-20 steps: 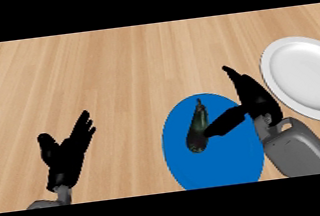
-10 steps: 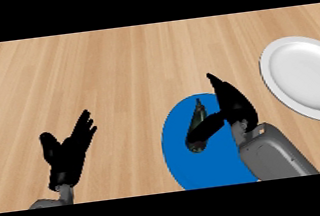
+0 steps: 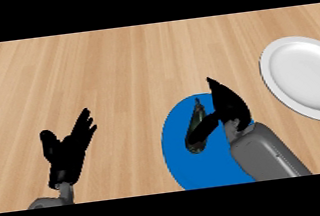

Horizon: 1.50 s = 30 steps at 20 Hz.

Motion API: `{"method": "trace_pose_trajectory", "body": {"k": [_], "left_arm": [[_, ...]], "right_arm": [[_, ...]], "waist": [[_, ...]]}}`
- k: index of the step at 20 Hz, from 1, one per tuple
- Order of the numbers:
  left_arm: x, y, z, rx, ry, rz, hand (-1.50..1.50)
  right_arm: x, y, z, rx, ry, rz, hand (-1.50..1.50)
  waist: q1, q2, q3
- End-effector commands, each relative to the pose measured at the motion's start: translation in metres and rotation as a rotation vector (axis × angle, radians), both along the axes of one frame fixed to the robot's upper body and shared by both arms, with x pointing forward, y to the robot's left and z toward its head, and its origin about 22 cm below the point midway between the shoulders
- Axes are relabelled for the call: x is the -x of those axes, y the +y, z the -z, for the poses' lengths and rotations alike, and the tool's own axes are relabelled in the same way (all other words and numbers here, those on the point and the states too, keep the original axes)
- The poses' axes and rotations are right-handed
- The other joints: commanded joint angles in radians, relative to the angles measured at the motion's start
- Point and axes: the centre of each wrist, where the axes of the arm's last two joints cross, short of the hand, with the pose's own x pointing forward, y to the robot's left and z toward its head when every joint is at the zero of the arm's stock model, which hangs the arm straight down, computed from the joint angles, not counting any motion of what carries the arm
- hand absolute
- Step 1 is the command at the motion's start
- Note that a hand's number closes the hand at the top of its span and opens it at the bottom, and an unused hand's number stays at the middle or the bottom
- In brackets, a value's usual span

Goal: Pick the eggplant from the plate and place it in the plate

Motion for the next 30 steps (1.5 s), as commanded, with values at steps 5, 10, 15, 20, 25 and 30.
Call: {"method": "trace_pose_trajectory", "body": {"k": [5, 10, 15, 20, 25, 30], "left_arm": [[0.013, -0.001, 0.018, 0.004, 0.028, -0.013, 0.0], [0.003, 0.016, -0.009, 0.002, 0.025, -0.004, 0.0], [0.02, 0.018, 0.009, -0.002, 0.027, 0.012, 0.0], [0.004, 0.006, 0.01, 0.013, 0.023, 0.011, 0.0], [-0.002, -0.005, 0.007, 0.011, 0.037, -0.003, 0.0], [0.0, -0.003, -0.003, 0.004, 0.009, 0.005, 0.0]], "right_arm": [[-0.001, -0.01, 0.018, 0.013, 0.108, 0.004, -1.5], [0.012, 0.015, 0.059, 0.034, 0.176, -0.122, 1.5], [-0.003, 0.006, 0.044, 0.098, 0.096, -0.107, 1.5], [-0.002, 0.013, 0.049, 0.156, 0.061, -0.13, 1.5], [0.01, 0.042, 0.025, 0.235, -0.243, -0.09, 1.5], [0.023, 0.075, 0.008, 0.27, -0.609, -0.055, 1.5]], "waist": [[-0.003, 0.002, -0.002], [0.002, 0.003, -0.002], [0.002, 0.002, -0.002], [-0.001, 0.002, -0.002], [-0.004, 0.001, -0.002], [0.007, -0.003, -0.001]]}}
